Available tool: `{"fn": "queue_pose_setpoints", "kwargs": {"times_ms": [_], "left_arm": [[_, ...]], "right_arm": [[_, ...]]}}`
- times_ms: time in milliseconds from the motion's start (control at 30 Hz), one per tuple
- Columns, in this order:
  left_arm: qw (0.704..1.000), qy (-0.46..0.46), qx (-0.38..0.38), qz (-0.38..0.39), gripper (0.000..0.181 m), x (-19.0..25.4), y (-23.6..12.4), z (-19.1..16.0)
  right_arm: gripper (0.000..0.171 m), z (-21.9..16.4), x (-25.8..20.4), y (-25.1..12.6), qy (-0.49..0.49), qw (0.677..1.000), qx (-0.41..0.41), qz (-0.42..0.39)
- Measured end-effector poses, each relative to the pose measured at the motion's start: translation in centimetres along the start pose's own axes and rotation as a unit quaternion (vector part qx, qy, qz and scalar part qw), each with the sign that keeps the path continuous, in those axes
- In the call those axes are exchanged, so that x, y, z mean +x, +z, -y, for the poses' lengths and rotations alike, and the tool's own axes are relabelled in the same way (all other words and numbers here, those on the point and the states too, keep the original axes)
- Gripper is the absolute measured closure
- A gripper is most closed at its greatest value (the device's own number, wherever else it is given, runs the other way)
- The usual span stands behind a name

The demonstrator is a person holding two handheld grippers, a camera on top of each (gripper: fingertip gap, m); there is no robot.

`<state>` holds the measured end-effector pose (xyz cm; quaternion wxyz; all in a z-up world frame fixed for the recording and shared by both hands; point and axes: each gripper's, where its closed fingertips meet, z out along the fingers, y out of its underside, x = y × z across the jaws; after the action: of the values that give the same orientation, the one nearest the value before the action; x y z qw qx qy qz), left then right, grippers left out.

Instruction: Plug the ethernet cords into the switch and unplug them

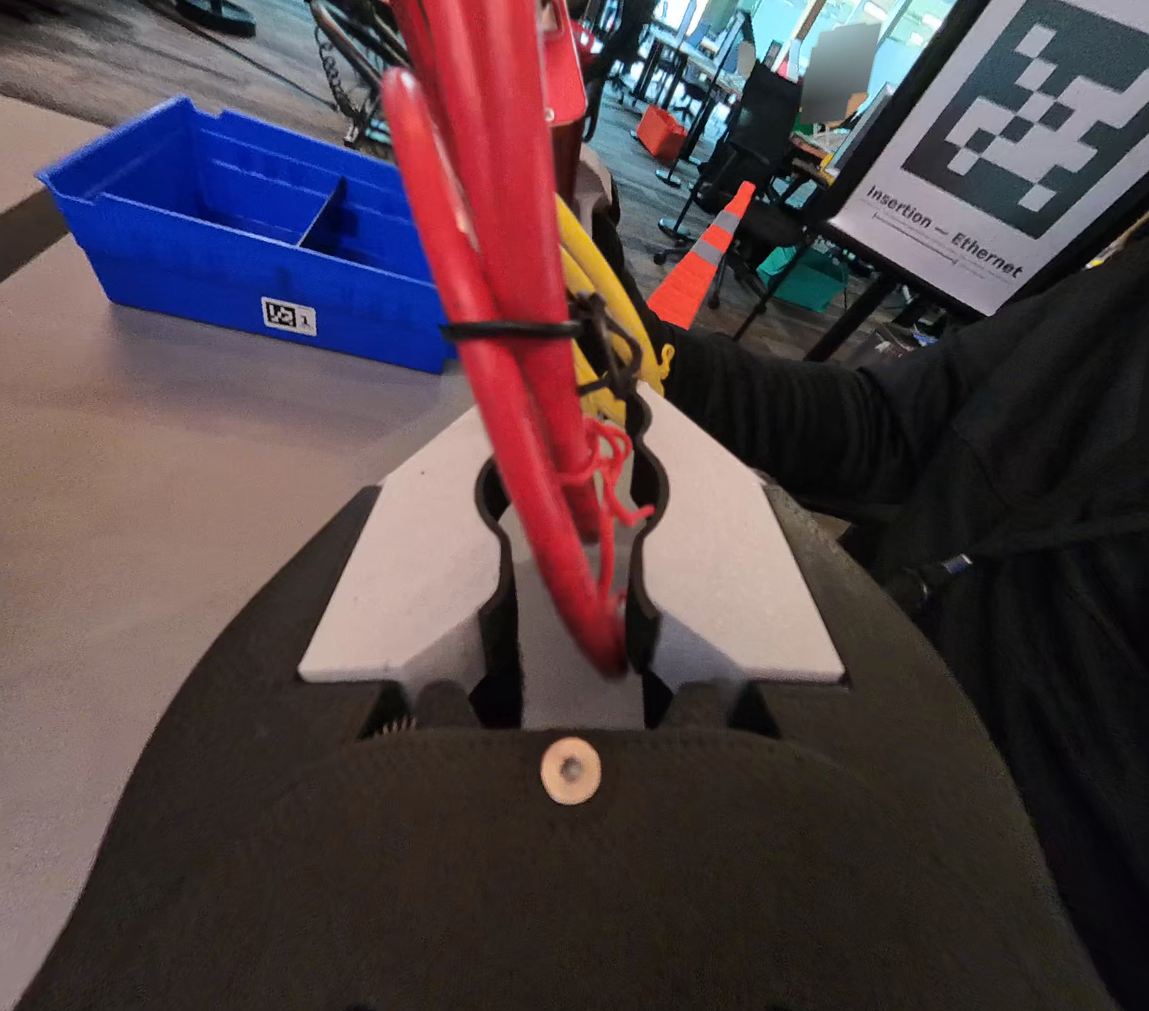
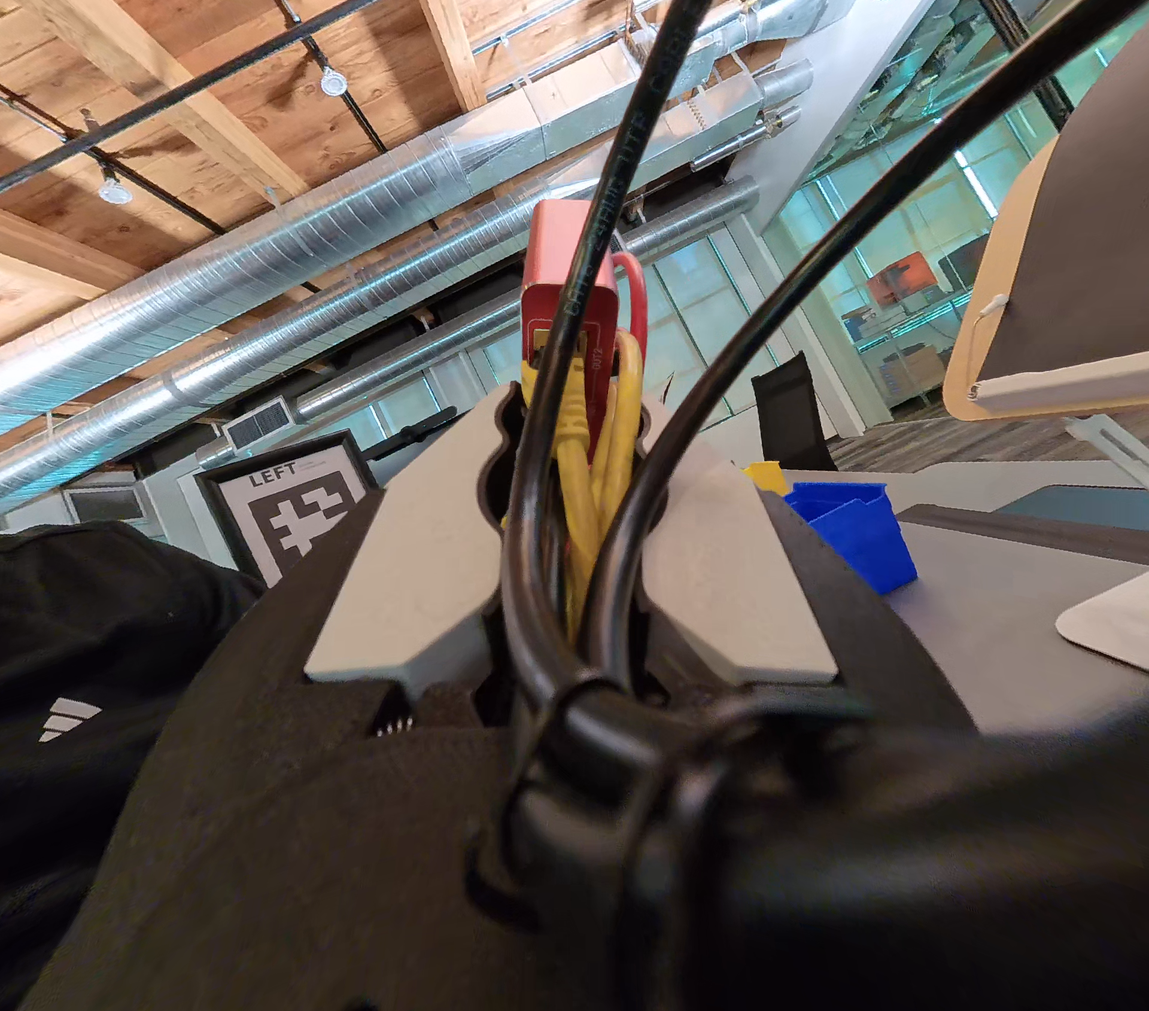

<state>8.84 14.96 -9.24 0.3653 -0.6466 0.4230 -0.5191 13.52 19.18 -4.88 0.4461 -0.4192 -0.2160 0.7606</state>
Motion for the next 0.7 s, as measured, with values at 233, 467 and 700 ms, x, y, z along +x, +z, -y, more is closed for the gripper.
{"fn": "queue_pose_setpoints", "kwargs": {"times_ms": [233, 467, 700], "left_arm": [[0.996, 0.008, -0.057, -0.064, 0.090, 3.1, 0.6, -0.7], [0.997, 0.015, -0.052, 0.047, 0.097, 0.8, 2.5, 0.2], [0.995, 0.009, -0.004, 0.098, 0.136, -0.9, 4.1, 0.9]], "right_arm": [[0.141, 0.0, 0.7, -0.1, -0.018, 0.999, -0.001, -0.030], [0.140, 0.4, 1.0, 0.7, -0.019, 0.998, 0.035, -0.058], [0.140, -0.2, 0.1, 2.6, -0.029, 0.995, 0.076, -0.063]]}}
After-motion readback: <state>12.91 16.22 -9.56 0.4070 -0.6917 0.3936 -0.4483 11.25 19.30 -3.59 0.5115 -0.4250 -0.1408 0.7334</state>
